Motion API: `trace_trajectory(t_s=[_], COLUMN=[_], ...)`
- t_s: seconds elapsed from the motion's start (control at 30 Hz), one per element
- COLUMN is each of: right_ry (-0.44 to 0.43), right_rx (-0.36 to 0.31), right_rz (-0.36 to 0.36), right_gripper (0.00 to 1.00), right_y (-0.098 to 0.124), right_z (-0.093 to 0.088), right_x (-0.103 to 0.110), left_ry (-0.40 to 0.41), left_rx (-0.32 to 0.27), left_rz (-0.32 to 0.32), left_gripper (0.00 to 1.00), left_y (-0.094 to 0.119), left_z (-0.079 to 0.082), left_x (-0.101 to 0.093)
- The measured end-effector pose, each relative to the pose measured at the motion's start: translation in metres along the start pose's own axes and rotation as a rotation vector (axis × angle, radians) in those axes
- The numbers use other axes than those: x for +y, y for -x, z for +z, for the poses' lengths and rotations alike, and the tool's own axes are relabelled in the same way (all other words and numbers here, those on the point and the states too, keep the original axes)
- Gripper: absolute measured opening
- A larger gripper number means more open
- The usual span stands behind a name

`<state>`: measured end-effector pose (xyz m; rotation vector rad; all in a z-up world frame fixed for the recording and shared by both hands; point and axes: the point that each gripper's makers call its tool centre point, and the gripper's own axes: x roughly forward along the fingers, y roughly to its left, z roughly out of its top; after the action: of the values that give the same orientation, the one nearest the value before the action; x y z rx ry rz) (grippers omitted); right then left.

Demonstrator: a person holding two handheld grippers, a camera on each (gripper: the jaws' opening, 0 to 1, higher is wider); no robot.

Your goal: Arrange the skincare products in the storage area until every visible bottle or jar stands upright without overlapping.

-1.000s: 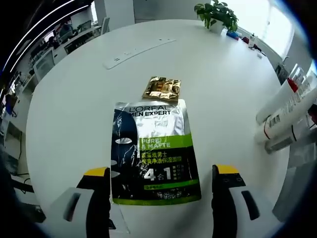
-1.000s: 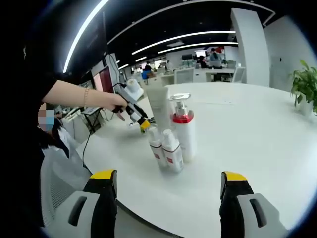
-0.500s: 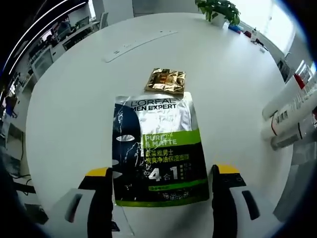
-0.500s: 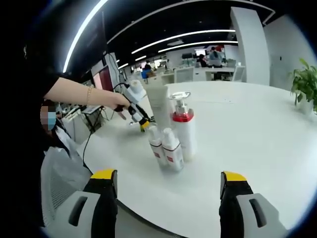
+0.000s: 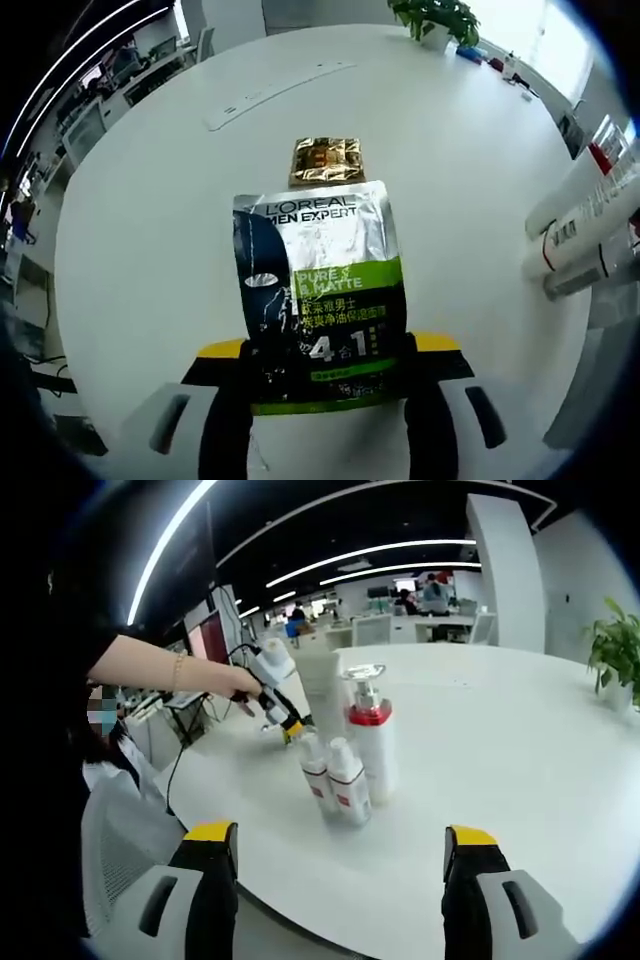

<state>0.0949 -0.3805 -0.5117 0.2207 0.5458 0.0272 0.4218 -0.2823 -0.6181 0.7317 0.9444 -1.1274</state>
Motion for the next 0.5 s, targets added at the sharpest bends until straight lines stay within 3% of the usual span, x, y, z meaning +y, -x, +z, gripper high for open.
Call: trace_trajectory(t_s=[0.2, 0.27, 0.33, 0.4, 0.5], right_ry=[0.002, 0.003, 0.005, 0.006, 0.007], right_rx=[-0.001, -0.001, -0.001, -0.003, -0.004], right_rz=[-0.002, -0.002, -0.003, -0.003, -0.002], right_gripper=[0.87, 0.87, 0.87, 0.87, 0.87], right_y=[0.0, 0.0, 0.001, 0.001, 0.001], right_z=[0.0, 0.001, 0.001, 0.002, 0.002], right_x=[0.0, 0.0, 0.0, 0.0, 0.001], left_ry=[0.026, 0.02, -0.023, 0.036, 0.045], left_rx=[0.012, 0.014, 0.005, -0.011, -0.02], left_rz=[0.003, -0.002, -0.023, -0.001, -0.004], left_gripper=[0.54, 0.47, 0.23, 0.23, 0.21], left_y=[-0.003, -0.003, 0.001, 0.001, 0.003], left_z=[0.001, 0.001, 0.001, 0.001, -0.001], left_x=[0.005, 0.003, -0.008, -0.003, -0.004])
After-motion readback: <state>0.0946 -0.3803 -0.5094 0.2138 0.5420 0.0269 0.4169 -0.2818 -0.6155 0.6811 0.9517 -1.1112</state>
